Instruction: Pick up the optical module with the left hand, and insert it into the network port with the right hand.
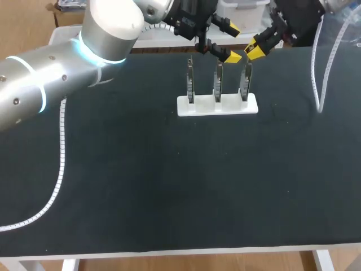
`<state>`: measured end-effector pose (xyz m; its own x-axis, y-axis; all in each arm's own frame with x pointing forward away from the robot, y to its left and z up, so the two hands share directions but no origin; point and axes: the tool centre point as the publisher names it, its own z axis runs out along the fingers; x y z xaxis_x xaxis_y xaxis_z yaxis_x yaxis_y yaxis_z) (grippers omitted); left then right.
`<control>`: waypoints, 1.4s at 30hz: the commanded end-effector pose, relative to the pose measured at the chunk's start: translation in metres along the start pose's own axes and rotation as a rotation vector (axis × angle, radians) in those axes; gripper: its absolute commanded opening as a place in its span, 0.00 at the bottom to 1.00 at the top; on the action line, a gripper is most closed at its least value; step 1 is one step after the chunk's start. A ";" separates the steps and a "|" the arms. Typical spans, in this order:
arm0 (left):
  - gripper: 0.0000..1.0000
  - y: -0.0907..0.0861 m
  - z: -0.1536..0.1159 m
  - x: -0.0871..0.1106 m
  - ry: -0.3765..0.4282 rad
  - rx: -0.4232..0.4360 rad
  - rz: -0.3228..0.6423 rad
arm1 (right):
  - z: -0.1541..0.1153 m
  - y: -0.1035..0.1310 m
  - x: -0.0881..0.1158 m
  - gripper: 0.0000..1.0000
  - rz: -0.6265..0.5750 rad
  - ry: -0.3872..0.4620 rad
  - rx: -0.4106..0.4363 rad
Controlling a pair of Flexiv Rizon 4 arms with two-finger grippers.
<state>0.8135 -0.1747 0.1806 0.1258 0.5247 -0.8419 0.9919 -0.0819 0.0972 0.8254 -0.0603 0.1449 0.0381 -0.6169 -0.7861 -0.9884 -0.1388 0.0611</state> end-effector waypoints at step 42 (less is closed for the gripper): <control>1.00 0.000 0.000 -0.001 0.004 0.001 -0.001 | -0.015 -0.002 -0.010 0.00 -0.023 -0.010 -0.068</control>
<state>0.8135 -0.1747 0.1806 0.1258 0.5247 -0.8419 0.9919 -0.0819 0.0972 0.8217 -0.0645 0.1611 0.0600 -0.6065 -0.7928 -0.9858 -0.1609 0.0485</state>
